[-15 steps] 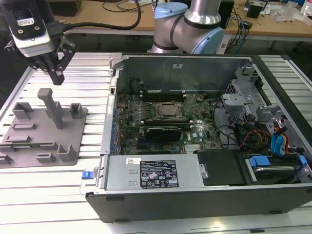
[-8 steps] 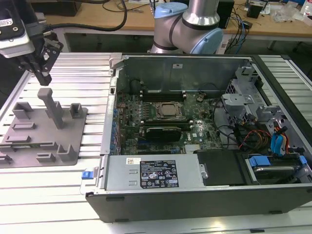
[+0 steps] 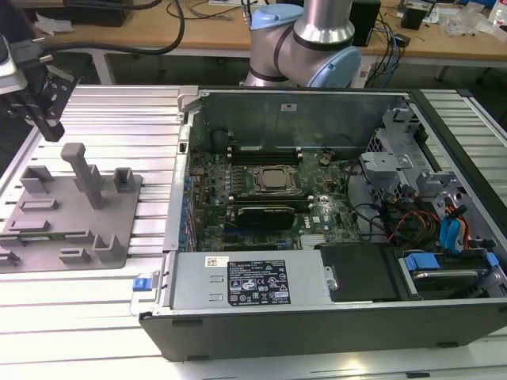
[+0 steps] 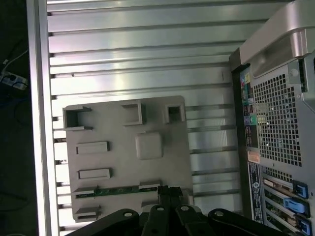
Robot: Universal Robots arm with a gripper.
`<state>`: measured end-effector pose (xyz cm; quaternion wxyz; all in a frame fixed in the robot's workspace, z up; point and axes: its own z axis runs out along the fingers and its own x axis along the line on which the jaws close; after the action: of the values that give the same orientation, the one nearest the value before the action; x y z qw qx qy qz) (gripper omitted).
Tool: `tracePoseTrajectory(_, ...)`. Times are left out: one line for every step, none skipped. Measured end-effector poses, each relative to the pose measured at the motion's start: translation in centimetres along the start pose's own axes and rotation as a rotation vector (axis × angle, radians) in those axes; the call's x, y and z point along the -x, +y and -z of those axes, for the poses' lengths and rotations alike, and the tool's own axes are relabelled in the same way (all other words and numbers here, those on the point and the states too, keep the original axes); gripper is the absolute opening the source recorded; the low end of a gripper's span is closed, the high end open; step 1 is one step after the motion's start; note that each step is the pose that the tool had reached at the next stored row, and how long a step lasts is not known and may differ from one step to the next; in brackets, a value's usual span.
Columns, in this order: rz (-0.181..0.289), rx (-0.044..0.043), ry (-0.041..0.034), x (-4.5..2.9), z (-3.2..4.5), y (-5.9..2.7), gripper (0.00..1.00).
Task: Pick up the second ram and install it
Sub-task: 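Reach for the second ram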
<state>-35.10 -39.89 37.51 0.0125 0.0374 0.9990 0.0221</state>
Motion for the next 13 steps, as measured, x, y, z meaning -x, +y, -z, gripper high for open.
tracePoseTrajectory(0.000, 0.0000, 0.0000, -0.47, -0.08, -0.04, 0.08)
tracePoseTrajectory(0.000, 0.0000, 0.0000, -0.74, -0.13, -0.06, 0.08)
tracePoseTrajectory(0.000, 0.0001, 0.0000, -1.14, -0.19, -0.09, 0.08)
tracePoseTrajectory(0.000, 0.0000, 0.0000, -1.54, -0.24, -0.13, 0.08)
tracePoseTrajectory(0.000, 0.0001, 0.0000, -1.88, -0.30, -0.16, 0.08)
tracePoseTrajectory(0.000, 0.0001, 0.0000, -2.15, -0.34, -0.18, 0.08)
tracePoseTrajectory(0.000, 0.0001, -0.0001, -2.37, -0.37, -0.20, 0.08)
tracePoseTrajectory(0.000, 0.0001, 0.0000, -2.52, -0.39, -0.21, 0.08)
tracePoseTrajectory(0.000, 0.0000, 0.0000, -2.96, -0.46, -0.24, 0.08)
tracePoseTrajectory(0.000, 0.0000, 0.0000, -3.38, -0.53, -0.28, 0.08)
tracePoseTrajectory(0.000, 0.0000, 0.0000, -3.56, -0.57, -0.29, 0.08)
tracePoseTrajectory(0.000, 0.0000, 0.0000, -3.71, -0.60, -0.31, 0.08)
tracePoseTrajectory(0.000, 0.0000, 0.0000, -3.85, -0.62, -0.32, 0.08)
